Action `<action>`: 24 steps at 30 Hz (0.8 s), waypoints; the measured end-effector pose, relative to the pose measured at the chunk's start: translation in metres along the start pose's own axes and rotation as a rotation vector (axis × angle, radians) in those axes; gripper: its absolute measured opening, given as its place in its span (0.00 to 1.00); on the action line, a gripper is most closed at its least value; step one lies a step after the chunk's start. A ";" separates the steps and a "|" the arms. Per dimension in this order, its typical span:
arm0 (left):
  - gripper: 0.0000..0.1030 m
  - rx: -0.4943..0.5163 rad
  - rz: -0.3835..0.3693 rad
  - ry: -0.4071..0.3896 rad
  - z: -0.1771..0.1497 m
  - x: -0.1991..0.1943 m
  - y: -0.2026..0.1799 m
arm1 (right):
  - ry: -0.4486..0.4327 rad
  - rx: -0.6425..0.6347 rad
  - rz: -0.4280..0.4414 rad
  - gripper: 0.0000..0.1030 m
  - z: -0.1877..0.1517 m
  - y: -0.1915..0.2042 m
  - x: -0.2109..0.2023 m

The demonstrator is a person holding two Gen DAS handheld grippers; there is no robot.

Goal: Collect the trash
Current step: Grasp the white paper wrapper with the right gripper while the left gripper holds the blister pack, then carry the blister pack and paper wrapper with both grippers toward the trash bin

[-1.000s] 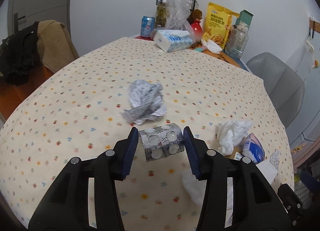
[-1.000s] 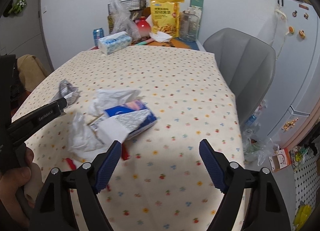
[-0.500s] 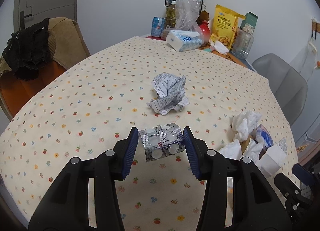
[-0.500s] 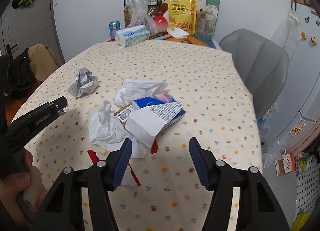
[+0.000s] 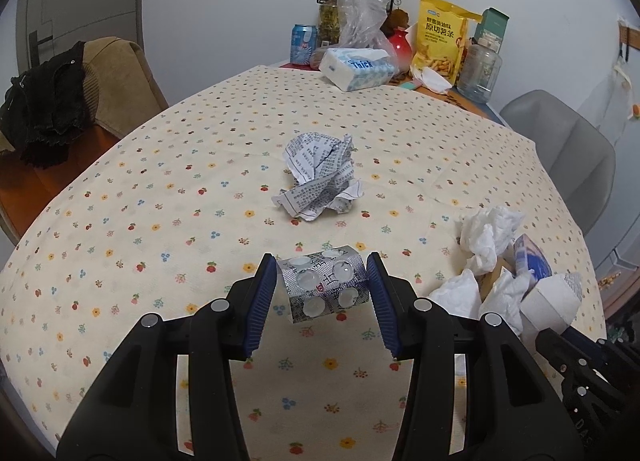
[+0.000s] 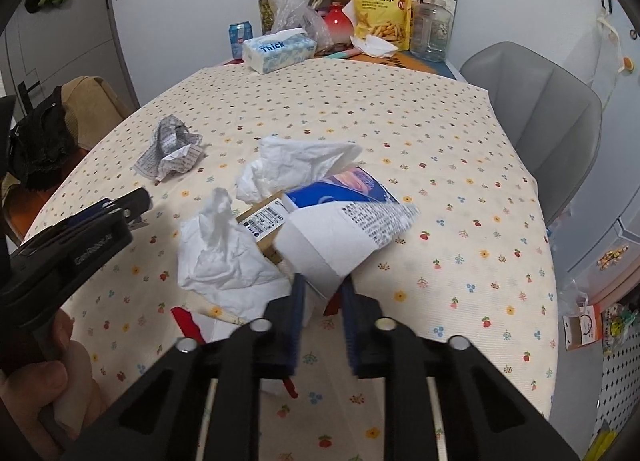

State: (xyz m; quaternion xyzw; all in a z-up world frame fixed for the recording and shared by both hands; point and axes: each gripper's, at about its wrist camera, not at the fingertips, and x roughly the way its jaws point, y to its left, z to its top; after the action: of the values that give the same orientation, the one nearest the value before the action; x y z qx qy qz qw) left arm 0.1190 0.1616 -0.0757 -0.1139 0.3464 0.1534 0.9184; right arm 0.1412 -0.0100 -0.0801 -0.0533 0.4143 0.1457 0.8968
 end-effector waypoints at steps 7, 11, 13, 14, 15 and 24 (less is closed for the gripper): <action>0.46 0.010 -0.004 -0.024 0.000 -0.016 -0.006 | -0.038 -0.010 0.010 0.02 -0.001 -0.001 -0.020; 0.46 0.016 -0.008 -0.044 0.001 -0.029 -0.010 | -0.066 -0.002 0.015 0.02 -0.001 -0.005 -0.036; 0.46 0.020 -0.012 -0.055 0.002 -0.037 -0.012 | -0.082 -0.002 0.015 0.02 -0.001 -0.006 -0.045; 0.46 0.022 -0.014 -0.061 0.003 -0.040 -0.013 | -0.089 -0.002 0.015 0.02 -0.002 -0.007 -0.049; 0.46 0.024 -0.017 -0.068 0.003 -0.044 -0.015 | -0.097 -0.001 0.016 0.02 -0.002 -0.008 -0.054; 0.46 0.046 -0.045 -0.105 0.001 -0.071 -0.030 | -0.152 0.018 0.003 0.02 -0.007 -0.022 -0.086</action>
State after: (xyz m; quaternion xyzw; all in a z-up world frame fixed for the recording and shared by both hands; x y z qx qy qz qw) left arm 0.0796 0.1194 -0.0238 -0.0922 0.2983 0.1302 0.9410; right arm 0.0904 -0.0511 -0.0202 -0.0334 0.3466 0.1469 0.9258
